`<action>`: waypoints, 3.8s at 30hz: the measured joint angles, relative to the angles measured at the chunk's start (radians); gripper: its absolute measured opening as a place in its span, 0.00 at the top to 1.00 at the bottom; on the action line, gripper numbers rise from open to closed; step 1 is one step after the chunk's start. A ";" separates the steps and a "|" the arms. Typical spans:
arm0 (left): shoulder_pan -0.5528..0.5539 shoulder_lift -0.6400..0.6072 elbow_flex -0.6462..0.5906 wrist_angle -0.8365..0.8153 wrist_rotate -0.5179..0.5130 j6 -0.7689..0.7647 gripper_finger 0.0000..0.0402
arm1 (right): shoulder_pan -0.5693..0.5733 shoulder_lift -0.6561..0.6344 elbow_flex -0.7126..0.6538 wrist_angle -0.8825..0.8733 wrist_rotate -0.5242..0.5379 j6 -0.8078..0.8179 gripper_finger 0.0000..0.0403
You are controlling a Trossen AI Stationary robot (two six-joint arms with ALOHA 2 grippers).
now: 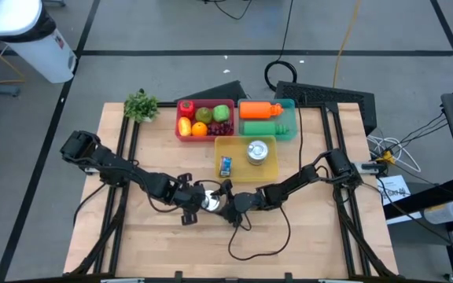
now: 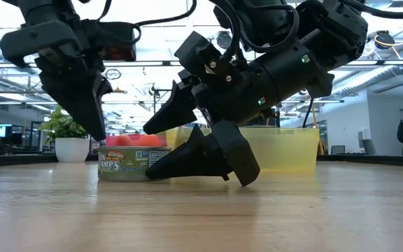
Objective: Pick & Place Food Item
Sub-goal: Put the green tuna can into the yellow bin
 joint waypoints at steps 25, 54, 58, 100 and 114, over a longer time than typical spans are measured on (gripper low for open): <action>0.008 0.072 -0.017 -0.011 0.001 -0.022 1.00 | 0.004 -0.011 0.000 -0.098 0.050 -0.008 0.06; 0.009 0.078 -0.022 -0.014 -0.044 -0.042 0.97 | 0.056 -0.014 0.000 0.015 0.083 -0.124 0.64; 0.011 0.076 -0.022 -0.019 -0.047 -0.025 0.97 | 0.055 -0.014 0.000 0.014 0.087 -0.127 0.64; 0.240 -0.182 -0.579 1.161 -0.157 0.250 0.94 | -0.018 -0.638 -0.415 -0.239 0.429 -0.141 0.64; 0.244 -0.182 -0.579 1.154 -0.157 0.243 0.94 | -0.067 -0.542 -0.412 -0.218 0.362 -0.236 0.64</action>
